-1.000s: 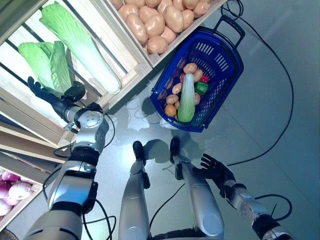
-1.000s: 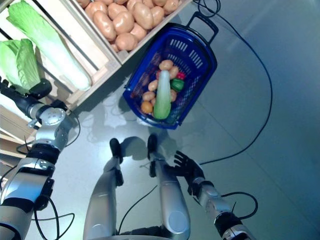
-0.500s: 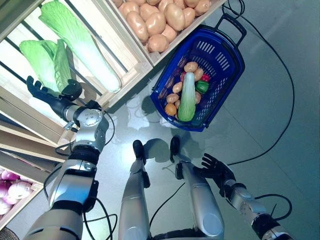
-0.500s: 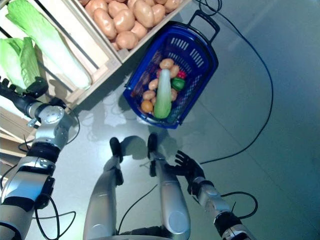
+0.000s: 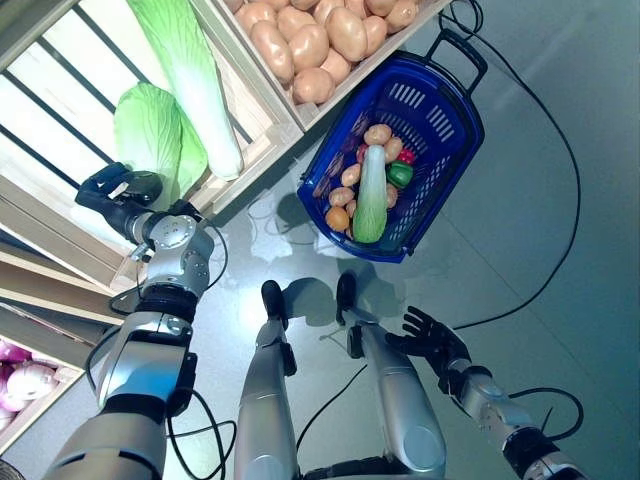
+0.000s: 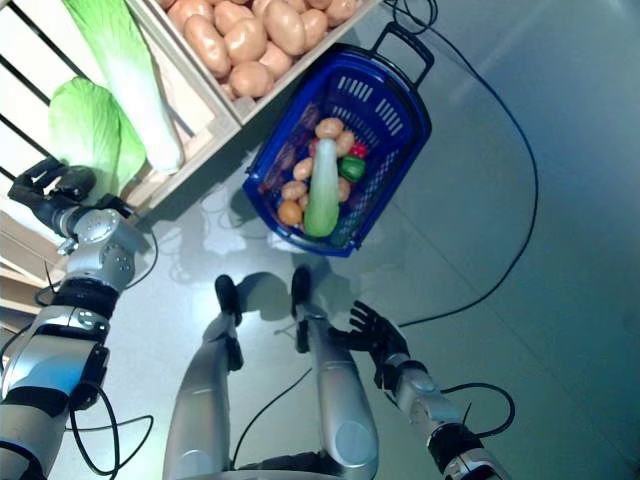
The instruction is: Put vegetables into the basket
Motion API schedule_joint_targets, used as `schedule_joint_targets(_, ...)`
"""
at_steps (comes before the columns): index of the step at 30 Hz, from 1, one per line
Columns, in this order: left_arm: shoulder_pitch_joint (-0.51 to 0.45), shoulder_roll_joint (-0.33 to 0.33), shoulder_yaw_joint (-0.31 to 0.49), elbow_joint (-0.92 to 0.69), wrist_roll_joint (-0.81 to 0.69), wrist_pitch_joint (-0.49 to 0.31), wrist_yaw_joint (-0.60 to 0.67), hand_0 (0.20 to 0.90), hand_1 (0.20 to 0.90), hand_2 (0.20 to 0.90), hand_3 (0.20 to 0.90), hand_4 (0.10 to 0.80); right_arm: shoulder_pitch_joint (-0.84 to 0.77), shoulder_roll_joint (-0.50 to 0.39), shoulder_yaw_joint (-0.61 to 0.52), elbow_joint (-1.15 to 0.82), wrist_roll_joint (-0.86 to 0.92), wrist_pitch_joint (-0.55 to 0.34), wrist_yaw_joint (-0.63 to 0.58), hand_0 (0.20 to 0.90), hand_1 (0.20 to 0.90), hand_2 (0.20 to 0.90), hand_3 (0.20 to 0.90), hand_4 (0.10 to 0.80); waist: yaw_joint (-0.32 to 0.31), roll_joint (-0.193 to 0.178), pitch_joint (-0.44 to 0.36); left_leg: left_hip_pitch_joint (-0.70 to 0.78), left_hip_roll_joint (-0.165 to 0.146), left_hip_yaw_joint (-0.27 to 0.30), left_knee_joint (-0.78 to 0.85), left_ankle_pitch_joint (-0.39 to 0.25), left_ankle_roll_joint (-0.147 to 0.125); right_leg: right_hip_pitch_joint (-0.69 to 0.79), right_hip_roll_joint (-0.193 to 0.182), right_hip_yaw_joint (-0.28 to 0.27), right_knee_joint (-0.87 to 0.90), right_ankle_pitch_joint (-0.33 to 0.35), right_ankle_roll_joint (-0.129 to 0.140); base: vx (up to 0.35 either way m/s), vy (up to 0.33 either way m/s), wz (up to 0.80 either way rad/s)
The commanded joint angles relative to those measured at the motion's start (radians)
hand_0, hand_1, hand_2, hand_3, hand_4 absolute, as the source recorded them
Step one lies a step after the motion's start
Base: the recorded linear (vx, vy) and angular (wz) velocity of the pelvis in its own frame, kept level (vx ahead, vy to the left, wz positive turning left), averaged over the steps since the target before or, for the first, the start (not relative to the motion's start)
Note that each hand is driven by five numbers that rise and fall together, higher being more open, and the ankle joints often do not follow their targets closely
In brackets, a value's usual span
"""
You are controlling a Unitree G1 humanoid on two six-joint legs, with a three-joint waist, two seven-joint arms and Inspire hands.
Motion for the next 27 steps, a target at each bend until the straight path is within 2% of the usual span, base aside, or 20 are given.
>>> schedule_joint_targets(1,-0.01,-0.009,0.001,0.039,-0.013,-0.012,-0.025,0.3,0.3,0.3,0.3,0.4,0.036,-0.02,0.016,-0.066,0.018,-0.006,-0.03,0.9,0.9,0.9,0.9,0.8,0.002,-0.018,0.0,-0.027,-0.007,0.005,0.108,-0.087,-0.031,0.074,0.016,0.029,-0.046,-0.028,0.023,0.0,0.0,0.0)
schedule_joint_targets(11,-0.023,0.009,-0.014,0.021,0.05,0.014,-0.03,0.3,0.3,0.3,0.3,0.4,0.036,-0.025,0.017,-0.071,0.018,0.0,-0.022,0.9,0.9,0.9,0.9,0.8,0.005,-0.018,0.0,-0.025,-0.006,0.01,0.103,-0.087,-0.03,0.08,0.015,0.028,-0.053,-0.028,0.021,0.0,0.0,0.0)
schedule_joint_targets(12,-0.021,0.006,-0.022,0.017,0.063,0.016,-0.023,0.474,0.474,0.474,0.474,0.516,0.037,-0.024,0.017,-0.074,0.016,-0.001,-0.027,0.9,0.9,0.9,0.9,0.8,0.005,-0.016,0.0,-0.028,-0.007,0.01,0.099,-0.085,-0.03,0.076,0.016,0.026,-0.054,-0.027,0.021,0.0,0.0,0.0)
schedule_joint_targets(13,-0.02,0.006,-0.027,0.015,0.079,0.023,-0.022,0.9,0.9,0.9,0.9,0.8,0.037,-0.024,0.017,-0.072,0.019,-0.003,-0.028,0.9,0.9,0.9,0.9,0.8,0.006,-0.016,0.0,-0.029,-0.007,0.01,0.097,-0.085,-0.03,0.074,0.017,0.026,-0.054,-0.028,0.021,0.0,0.0,0.0)
schedule_joint_targets(18,-0.01,0.004,-0.032,0.006,0.09,0.033,-0.008,0.9,0.9,0.9,0.9,0.8,0.044,-0.024,0.014,-0.07,0.016,-0.005,-0.027,0.9,0.9,0.9,0.9,0.8,0.008,-0.015,0.0,-0.035,-0.008,0.009,0.096,-0.084,-0.029,0.068,0.018,0.023,-0.054,-0.028,0.02,0.0,0.0,0.0)
schedule_joint_targets(27,0.052,0.003,-0.018,-0.082,0.131,-0.015,-0.024,0.9,0.9,0.9,0.9,0.8,0.074,-0.022,0.011,-0.092,0.02,-0.022,-0.036,0.9,0.9,0.9,0.9,0.8,0.02,-0.008,0.0,-0.044,-0.008,0.006,0.1,-0.083,-0.029,0.061,0.017,0.016,-0.051,-0.028,0.019,0.0,0.0,0.0)
